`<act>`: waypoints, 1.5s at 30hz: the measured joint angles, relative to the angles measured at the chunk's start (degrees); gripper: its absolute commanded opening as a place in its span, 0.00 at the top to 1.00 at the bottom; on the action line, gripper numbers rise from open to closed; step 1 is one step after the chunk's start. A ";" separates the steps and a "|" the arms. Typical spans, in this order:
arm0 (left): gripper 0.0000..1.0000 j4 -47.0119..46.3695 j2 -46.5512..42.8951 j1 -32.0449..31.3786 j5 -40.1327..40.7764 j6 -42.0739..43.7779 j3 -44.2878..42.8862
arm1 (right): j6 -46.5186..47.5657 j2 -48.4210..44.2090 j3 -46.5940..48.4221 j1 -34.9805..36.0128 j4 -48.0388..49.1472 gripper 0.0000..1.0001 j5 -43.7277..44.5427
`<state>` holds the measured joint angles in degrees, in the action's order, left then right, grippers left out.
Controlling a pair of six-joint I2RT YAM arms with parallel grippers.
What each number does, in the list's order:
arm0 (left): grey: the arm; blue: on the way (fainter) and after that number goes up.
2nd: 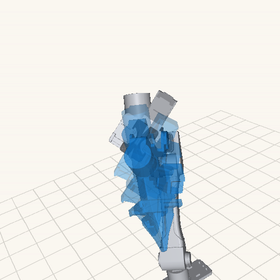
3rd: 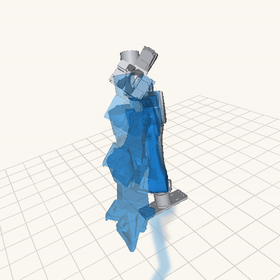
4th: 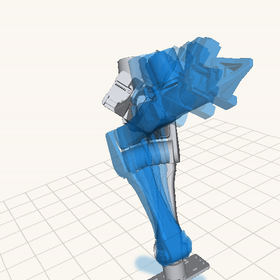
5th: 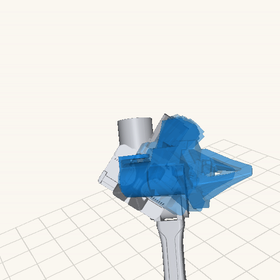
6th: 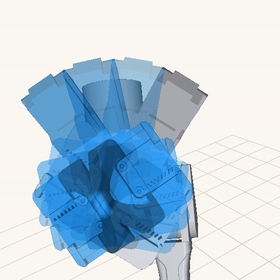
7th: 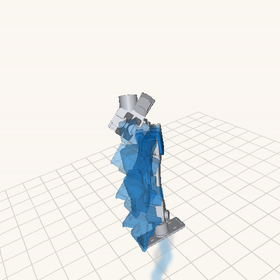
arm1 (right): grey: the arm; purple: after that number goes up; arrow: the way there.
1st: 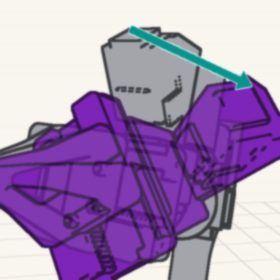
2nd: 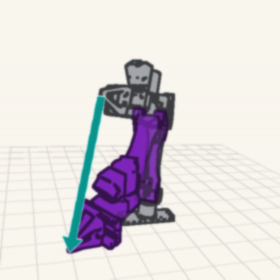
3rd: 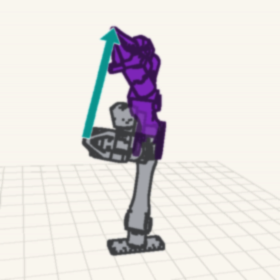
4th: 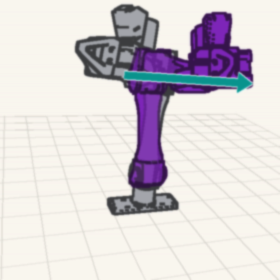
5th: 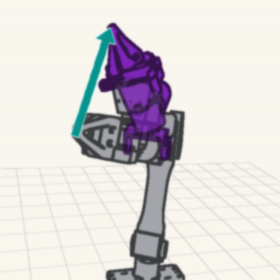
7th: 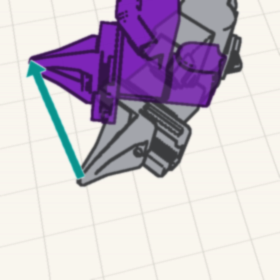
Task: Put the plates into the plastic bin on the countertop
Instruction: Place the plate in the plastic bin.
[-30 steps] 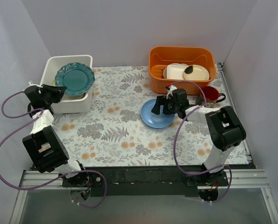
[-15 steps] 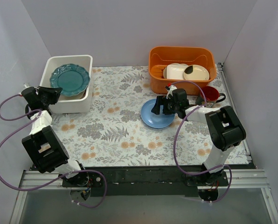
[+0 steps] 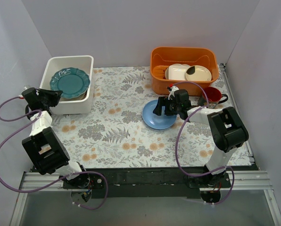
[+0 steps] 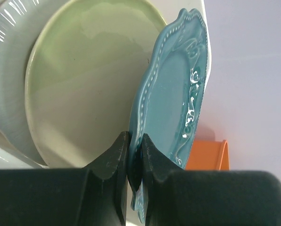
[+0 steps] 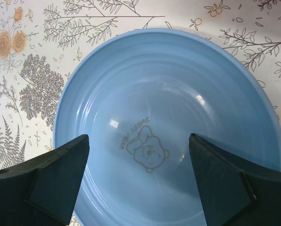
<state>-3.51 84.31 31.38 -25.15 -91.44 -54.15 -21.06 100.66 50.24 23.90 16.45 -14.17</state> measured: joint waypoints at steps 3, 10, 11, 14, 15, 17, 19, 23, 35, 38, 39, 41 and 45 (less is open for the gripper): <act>0.77 1.53 0.07 0.00 1.25 0.68 -1.11 | 0.00 0.00 0.00 0.00 0.00 0.07 -0.09; 0.34 1.68 0.63 0.07 2.03 1.42 -2.95 | 0.00 0.00 0.00 0.00 0.00 0.07 -0.17; 0.30 1.44 0.63 0.07 1.99 1.62 -3.41 | 0.00 0.00 0.00 0.00 0.00 0.07 -0.20; 0.11 0.79 0.63 0.07 2.19 1.92 -4.20 | 0.00 0.00 0.00 0.00 -0.02 0.07 -0.20; 0.08 0.17 0.63 0.07 2.14 1.49 -4.26 | 0.00 0.00 0.00 0.00 -0.02 0.07 -0.22; 0.02 0.11 0.42 0.07 2.29 2.16 -4.85 | 0.00 0.00 0.00 0.00 -0.02 0.07 -0.28; 0.02 0.13 0.42 0.07 2.47 2.38 -4.92 | 0.00 0.00 0.00 0.00 -0.02 0.07 -0.37; 0.02 0.98 0.33 0.07 3.41 3.08 -5.35 | 0.00 0.00 0.00 0.00 -0.02 0.07 -0.39; 0.02 8.39 -1.51 -1.46 10.19 7.19 -7.17 | -0.04 0.02 0.00 0.00 -0.02 0.07 -0.61; 0.02 10.43 -2.34 -2.19 12.46 8.59 -7.85 | -0.04 0.02 0.00 0.00 -0.02 0.07 -0.63; 0.02 10.64 -2.71 -2.36 13.05 8.98 -8.00 | -0.07 0.02 0.00 0.00 -0.02 0.07 -0.66; 0.02 11.26 -3.58 -2.78 14.21 9.88 -8.74 | -0.07 0.02 0.02 0.00 -0.02 0.07 -0.68; 0.02 12.04 -4.98 -3.67 16.24 11.61 -10.99 | -0.07 0.07 0.02 0.00 0.00 0.07 -0.83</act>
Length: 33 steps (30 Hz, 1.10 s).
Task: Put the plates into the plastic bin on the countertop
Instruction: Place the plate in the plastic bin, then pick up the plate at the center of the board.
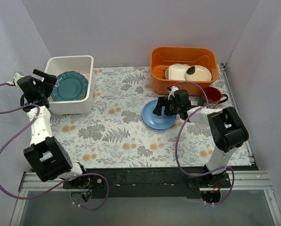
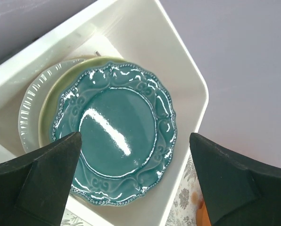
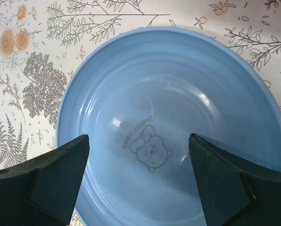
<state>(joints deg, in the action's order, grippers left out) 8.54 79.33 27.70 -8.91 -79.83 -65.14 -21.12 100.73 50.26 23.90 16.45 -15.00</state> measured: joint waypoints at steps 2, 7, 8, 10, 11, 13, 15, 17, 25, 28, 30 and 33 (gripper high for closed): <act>0.02 0.09 -0.59 -0.24 0.76 0.61 -0.63 | 0.00 0.02 0.00 0.00 0.00 0.07 -0.02; 0.02 0.48 -1.88 -1.25 1.29 1.46 -0.70 | 0.02 0.07 0.13 0.00 -0.04 0.07 -0.11; 0.02 0.46 -2.03 -1.44 1.27 1.53 -0.70 | 0.00 0.07 0.13 0.00 -0.04 0.07 -0.11; 0.02 0.39 -2.27 -1.92 1.01 1.66 -0.70 | 0.00 0.11 0.17 0.00 -0.04 0.07 -0.13; 0.02 0.28 -2.29 -2.08 0.79 1.70 -0.70 | 0.00 0.15 0.20 0.00 -0.04 0.07 -0.15; 0.02 0.02 -2.32 -2.47 0.09 1.90 -0.70 | 0.00 0.15 0.22 0.00 -0.04 0.07 -0.15; 0.02 -0.07 -2.29 -2.95 -0.96 2.14 -0.70 | 0.00 0.15 0.22 0.00 -0.04 0.07 -0.15; 0.02 -0.28 -2.29 -3.87 -1.79 2.69 -0.72 | 0.00 0.15 0.22 0.00 -0.04 0.07 -0.15; 0.02 -0.37 -1.81 -10.43 -3.34 5.29 -1.99 | -0.11 0.15 0.22 0.00 -0.04 0.07 -0.17; 0.02 -0.39 -1.75 -12.70 -3.91 6.16 -2.43 | -0.13 0.15 0.22 0.00 -0.04 0.07 -0.17; 0.02 -0.39 -1.70 -13.88 -4.02 6.67 -2.58 | -0.13 0.15 0.22 0.00 -0.04 0.07 -0.17; 0.02 -0.33 -0.92 -15.85 -3.98 7.32 -3.28 | -0.15 0.15 0.22 0.02 -0.04 0.07 -0.17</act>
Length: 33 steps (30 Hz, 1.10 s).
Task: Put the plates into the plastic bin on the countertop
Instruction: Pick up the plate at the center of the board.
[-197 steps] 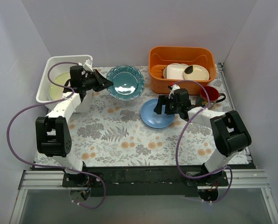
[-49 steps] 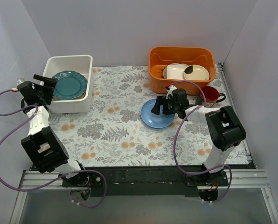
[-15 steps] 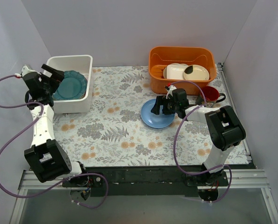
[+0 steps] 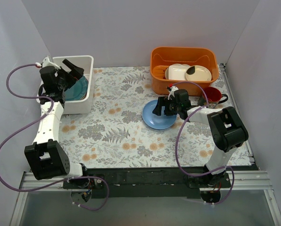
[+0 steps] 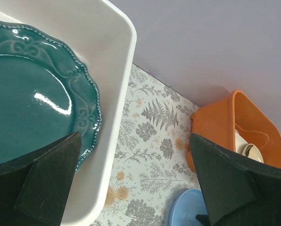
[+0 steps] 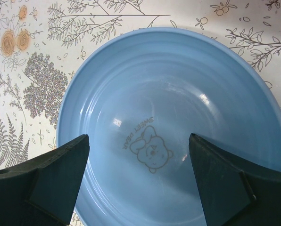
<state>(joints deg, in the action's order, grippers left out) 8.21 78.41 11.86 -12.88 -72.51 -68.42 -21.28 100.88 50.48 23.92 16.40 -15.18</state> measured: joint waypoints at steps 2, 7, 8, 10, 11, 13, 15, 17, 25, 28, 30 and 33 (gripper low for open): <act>0.02 0.35 0.68 -1.75 0.20 0.61 -0.39 | 0.00 0.00 0.00 0.00 0.00 0.07 0.02; 0.02 1.36 1.99 -5.92 0.46 1.99 -1.22 | 0.00 -0.02 0.00 0.04 -0.02 0.07 0.04; 0.02 1.66 2.27 -6.71 0.48 2.25 -1.51 | -0.02 -0.07 0.00 0.09 -0.07 0.07 0.04; 0.02 1.92 2.80 -8.07 0.57 2.73 -1.88 | -0.02 -0.24 0.00 0.13 -0.31 0.07 0.09; 0.02 2.01 2.99 -8.76 0.74 2.97 -1.95 | -0.02 -0.33 0.00 0.17 -0.44 0.07 0.11; 0.02 2.45 3.41 -9.94 1.11 3.39 -2.08 | -0.02 -0.57 -0.02 0.20 -0.52 0.07 0.22; 0.02 3.04 4.24 -11.37 1.60 3.76 -2.80 | -0.02 -0.87 -0.02 0.22 -0.83 0.07 0.24; 0.02 3.45 5.07 -12.90 1.84 4.02 -3.32 | -0.02 -1.20 -0.02 0.22 -1.14 0.07 0.28; 0.02 4.31 8.31 -17.46 1.42 4.42 -3.96 | -0.22 -2.56 -0.42 0.22 -1.46 0.07 1.36; 0.02 4.72 9.40 -18.27 1.05 4.44 -4.09 | -0.24 -3.08 -0.55 0.22 -1.62 0.07 1.73; 0.02 5.03 10.21 -18.99 0.85 4.52 -4.42 | -0.24 -3.28 -0.61 0.22 -1.62 0.07 1.97; 0.02 5.29 11.45 -20.13 0.87 4.70 -5.07 | -0.26 -3.67 -0.79 0.22 -1.70 0.07 2.47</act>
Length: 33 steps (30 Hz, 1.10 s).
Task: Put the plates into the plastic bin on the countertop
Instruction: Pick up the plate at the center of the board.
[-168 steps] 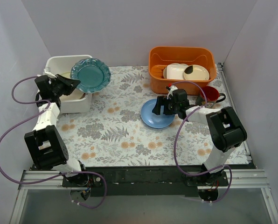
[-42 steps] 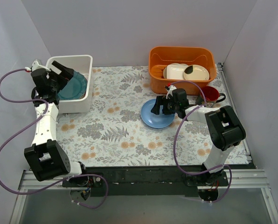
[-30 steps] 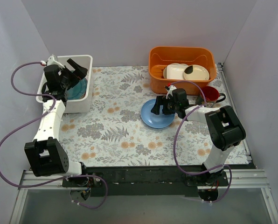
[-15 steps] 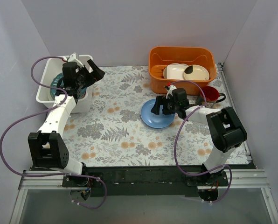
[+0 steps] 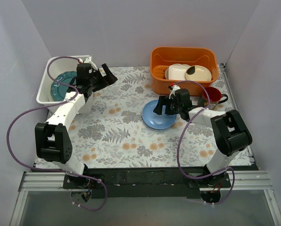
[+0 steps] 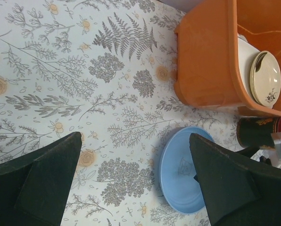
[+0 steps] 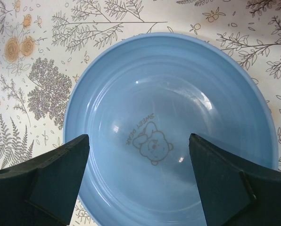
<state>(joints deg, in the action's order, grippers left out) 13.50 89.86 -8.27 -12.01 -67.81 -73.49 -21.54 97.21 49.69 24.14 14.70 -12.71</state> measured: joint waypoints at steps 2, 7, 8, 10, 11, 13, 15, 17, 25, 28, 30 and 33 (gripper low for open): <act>0.02 0.09 0.96 -1.01 -0.02 0.13 -0.46 | -0.02 -0.24 -0.02 0.00 0.02 0.07 0.50; 0.02 0.63 3.04 -3.43 -0.04 0.70 -0.92 | -0.15 -1.38 -0.85 0.00 0.00 0.07 1.62; 0.02 0.92 3.52 -3.78 -0.11 0.81 -1.22 | -0.17 -1.49 -0.90 0.00 -0.07 0.07 1.95; 0.02 1.11 4.61 -4.46 -0.42 0.98 -1.70 | -0.20 -1.66 -1.11 0.00 0.04 0.06 2.60; 0.02 1.20 5.20 -4.74 -0.59 1.03 -1.84 | -0.22 -1.90 -1.40 -0.02 0.02 0.06 2.97; 0.02 1.40 6.27 -5.42 -0.98 1.14 -2.14 | -0.26 -2.32 -1.97 -0.02 -0.04 0.06 3.65; 0.02 1.60 7.45 -6.01 -1.40 1.22 -2.60 | -0.28 -2.73 -2.58 -0.09 0.00 0.05 4.33; 0.02 1.60 8.63 -6.45 -1.88 1.36 -3.06 | -0.31 -3.17 -3.08 -0.22 -0.02 0.05 4.90; 0.03 1.95 14.64 -9.20 -4.57 1.38 -4.72 | -0.42 -5.44 -5.44 -2.73 0.02 0.06 5.55; 0.06 2.40 16.65 -9.99 -5.90 1.36 -5.25 | -0.59 -6.88 -6.43 -3.13 0.33 0.06 5.70; 0.08 2.51 18.10 -10.40 -6.80 1.31 -5.62 | -0.61 -7.87 -6.91 -3.17 0.44 0.06 5.75; 0.12 2.97 19.78 -10.84 -7.98 1.14 -6.05 | -0.59 -8.79 -7.30 -3.41 0.50 0.06 5.92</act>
<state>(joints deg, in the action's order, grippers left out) 16.47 109.65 -19.11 -19.99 -66.67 -79.55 -22.13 88.42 42.39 20.73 15.20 -6.79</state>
